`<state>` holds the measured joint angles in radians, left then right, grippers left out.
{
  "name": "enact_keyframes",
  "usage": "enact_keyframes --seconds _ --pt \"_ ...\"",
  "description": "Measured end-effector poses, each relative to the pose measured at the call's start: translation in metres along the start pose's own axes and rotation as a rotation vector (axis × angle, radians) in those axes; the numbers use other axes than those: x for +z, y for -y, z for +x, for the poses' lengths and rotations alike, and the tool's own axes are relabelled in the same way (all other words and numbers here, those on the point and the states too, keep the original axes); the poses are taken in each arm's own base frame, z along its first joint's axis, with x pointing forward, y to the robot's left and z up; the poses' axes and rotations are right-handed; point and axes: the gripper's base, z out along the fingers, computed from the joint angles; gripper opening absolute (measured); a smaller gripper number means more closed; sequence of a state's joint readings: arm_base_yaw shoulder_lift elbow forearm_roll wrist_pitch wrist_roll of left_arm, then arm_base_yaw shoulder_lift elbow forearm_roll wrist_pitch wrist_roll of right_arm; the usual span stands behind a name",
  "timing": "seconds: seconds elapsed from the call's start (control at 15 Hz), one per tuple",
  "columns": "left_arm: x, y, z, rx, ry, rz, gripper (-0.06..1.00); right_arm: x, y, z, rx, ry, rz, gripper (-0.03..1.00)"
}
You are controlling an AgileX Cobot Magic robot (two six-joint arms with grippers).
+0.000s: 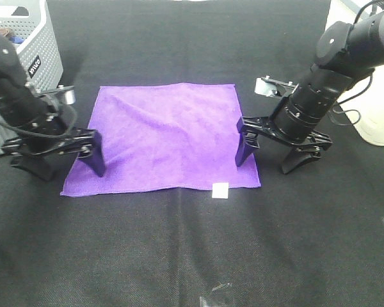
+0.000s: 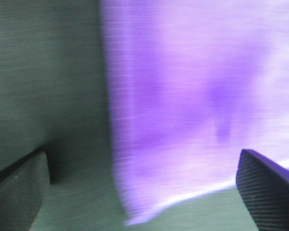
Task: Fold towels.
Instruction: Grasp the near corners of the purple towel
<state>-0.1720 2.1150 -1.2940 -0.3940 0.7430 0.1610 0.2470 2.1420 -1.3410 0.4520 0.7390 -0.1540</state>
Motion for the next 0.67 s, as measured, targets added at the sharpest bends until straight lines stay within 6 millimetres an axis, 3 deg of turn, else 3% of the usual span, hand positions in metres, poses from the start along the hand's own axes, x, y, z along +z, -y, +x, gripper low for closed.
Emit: enact_keyframes --seconds 0.27,0.67 --pt "0.008 0.029 0.003 0.01 0.018 0.049 0.89 0.012 -0.031 0.005 -0.066 0.017 -0.015 0.83" --pt "0.013 0.039 0.004 -0.008 0.021 0.079 0.64 0.017 -0.037 0.008 -0.067 0.01 -0.027 0.62"
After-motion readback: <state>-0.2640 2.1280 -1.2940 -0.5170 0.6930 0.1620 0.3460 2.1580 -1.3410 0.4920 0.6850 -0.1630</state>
